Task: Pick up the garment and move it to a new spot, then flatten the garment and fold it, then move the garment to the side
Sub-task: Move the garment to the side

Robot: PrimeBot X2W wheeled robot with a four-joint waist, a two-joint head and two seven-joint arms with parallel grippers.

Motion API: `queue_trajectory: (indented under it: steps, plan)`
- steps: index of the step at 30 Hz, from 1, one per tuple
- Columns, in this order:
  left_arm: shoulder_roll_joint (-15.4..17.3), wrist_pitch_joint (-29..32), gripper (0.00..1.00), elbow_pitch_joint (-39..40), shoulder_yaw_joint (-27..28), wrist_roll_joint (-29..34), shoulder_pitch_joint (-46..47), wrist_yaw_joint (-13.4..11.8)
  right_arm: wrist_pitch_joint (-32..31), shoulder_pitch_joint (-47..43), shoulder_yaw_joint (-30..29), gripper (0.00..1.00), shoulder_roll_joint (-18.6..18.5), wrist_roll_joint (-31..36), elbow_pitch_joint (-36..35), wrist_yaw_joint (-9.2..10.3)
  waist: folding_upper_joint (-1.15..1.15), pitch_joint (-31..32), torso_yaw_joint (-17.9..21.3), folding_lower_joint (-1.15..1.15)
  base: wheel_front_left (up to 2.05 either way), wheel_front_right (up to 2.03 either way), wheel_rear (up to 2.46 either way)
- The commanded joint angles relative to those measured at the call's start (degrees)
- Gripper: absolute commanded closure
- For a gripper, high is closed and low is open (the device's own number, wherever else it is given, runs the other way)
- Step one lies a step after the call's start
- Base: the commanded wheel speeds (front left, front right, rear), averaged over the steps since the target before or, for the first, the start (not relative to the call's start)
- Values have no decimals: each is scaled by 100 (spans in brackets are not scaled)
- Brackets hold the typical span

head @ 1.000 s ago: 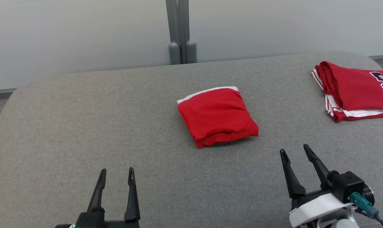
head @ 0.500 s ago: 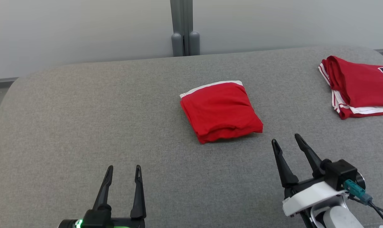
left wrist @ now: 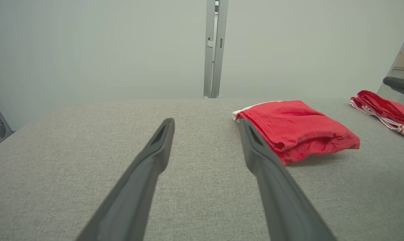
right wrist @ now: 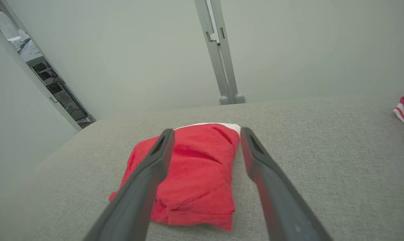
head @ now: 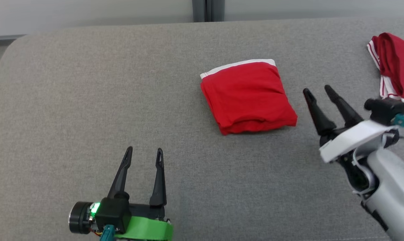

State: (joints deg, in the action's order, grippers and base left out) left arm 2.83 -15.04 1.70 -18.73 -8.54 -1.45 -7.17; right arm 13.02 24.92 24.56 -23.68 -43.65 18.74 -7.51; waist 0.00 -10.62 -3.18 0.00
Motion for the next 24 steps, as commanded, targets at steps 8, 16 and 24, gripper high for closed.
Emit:
queue_trajectory:
  steps: [8,16,24]
  plan:
    - [14,-16,0,34,-262,-120,622,-90,-1681,1060,272,0,-904,-2573,314,1,0,-1100,-621,0,0,0,0]
    - [14,-16,0,-14,-428,-183,902,-153,-2645,1344,276,0,-1108,-3889,314,1,0,-1412,-829,0,0,0,0]
    - [13,-16,0,-3,-404,-144,1025,-198,-2568,1436,494,100,-1308,-3803,68,1,0,-1479,-764,0,0,0,0]
